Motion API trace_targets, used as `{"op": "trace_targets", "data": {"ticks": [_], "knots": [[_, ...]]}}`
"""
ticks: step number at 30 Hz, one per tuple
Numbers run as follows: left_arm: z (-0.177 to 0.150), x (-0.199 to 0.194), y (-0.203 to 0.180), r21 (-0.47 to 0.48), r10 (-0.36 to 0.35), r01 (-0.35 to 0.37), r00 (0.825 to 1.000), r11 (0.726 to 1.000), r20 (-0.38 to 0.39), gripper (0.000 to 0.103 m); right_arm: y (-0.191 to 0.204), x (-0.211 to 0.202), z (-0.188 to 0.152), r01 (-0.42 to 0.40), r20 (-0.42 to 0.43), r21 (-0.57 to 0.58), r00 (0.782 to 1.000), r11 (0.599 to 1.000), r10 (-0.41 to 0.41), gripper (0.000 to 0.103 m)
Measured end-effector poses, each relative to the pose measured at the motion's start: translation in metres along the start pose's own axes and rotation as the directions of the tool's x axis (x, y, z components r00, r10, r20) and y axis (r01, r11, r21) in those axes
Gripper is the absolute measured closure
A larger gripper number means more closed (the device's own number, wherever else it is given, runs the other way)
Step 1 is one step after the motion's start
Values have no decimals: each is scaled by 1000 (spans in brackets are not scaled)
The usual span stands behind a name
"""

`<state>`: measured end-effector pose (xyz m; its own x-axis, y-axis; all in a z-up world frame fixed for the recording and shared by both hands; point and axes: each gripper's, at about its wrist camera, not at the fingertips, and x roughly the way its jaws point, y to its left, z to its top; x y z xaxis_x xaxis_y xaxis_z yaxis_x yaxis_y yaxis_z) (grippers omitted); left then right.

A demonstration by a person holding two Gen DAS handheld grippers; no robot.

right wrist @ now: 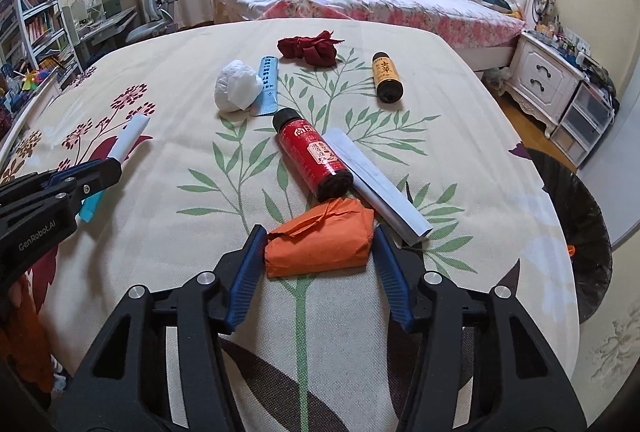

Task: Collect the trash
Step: 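Grasp the orange cloth bag with the right tool while the left tool holds the tube, then carry both items over the black bin and open both tools to drop them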

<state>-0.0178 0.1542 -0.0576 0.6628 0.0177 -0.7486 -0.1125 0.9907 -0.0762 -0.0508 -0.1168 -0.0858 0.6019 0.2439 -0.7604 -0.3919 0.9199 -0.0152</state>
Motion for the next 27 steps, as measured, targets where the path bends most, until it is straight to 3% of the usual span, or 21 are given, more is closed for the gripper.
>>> {"op": "trace_targets", "data": {"ticks": [14,27], "knots": [[6,-18,-15,15,-32,31,998,999,49,82,-13,-29,6,10,77,32,997,999,-12,50],[30,-26,-84,125,-151,136,981,983,118,82,-84,-52,15,129,144,159,978,979,-153,50]]}}
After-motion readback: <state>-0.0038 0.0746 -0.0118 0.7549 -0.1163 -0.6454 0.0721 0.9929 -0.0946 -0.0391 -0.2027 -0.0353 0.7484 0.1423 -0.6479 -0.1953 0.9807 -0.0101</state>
